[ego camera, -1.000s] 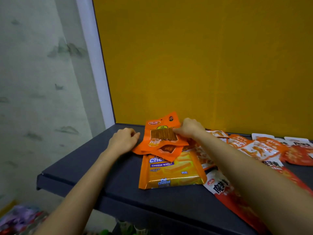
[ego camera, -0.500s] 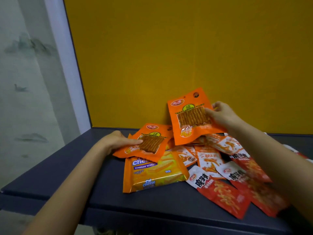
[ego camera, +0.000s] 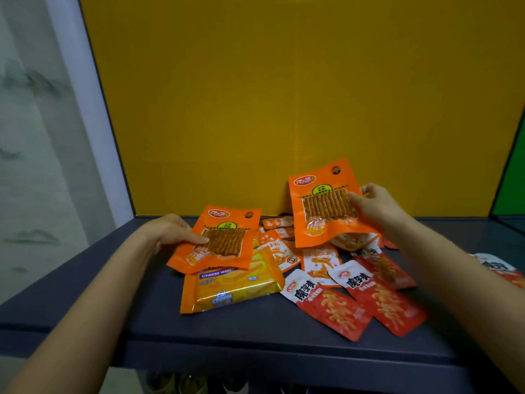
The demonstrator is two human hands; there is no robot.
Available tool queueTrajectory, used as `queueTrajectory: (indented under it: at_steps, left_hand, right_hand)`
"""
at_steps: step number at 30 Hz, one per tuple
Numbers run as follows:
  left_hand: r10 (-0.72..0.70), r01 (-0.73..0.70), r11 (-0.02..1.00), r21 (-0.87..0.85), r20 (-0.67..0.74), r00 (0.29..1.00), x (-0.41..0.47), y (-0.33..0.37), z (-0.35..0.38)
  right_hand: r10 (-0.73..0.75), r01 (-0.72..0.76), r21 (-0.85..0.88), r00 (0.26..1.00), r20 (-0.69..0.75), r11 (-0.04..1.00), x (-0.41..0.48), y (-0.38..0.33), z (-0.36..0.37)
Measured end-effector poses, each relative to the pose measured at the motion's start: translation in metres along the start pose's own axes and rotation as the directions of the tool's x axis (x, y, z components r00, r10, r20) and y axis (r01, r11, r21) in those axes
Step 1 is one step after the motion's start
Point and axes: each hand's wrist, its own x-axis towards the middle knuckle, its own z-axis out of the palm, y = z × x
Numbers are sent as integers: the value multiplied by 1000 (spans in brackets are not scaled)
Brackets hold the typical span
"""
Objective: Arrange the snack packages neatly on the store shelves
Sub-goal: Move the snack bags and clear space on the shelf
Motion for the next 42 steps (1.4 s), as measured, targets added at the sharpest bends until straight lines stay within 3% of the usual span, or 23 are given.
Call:
queueTrajectory:
  at_steps: [3,9,14,20,29,33,42]
  left_hand:
    - [63,-63,997,-35,-6,998,-8,7,9]
    - [276,-302,933,-196,-148,950,-41,58,29]
    - [338,-398,869,-294,-235,911,-76,123,97]
    - [369,-382,772,-509,-132,920,-112,189,200]
    - [421,-322,778,-539,68,905,-183,297,375]
    - [465,-303,786,-539,192,864,-215,347,437]
    - [577,-354,765,-537,330,747,-257,457,555]
  right_hand:
    - [-9,9,18,1000,-7,1000,-9,3,-20]
    - [-8,10,63,1000,-26,998,-29,17,-89]
    - [45,-37,69,994,-104,997,-53,38,-163]
    - [66,-72,-23,979,-193,997,-91,68,-274]
    - [142,-188,-97,923,-357,977,-162,125,-462]
    - [185,-239,-62,871,-456,969,-180,148,-535]
    - [201,-280,-39,773,-602,959,-201,197,-657]
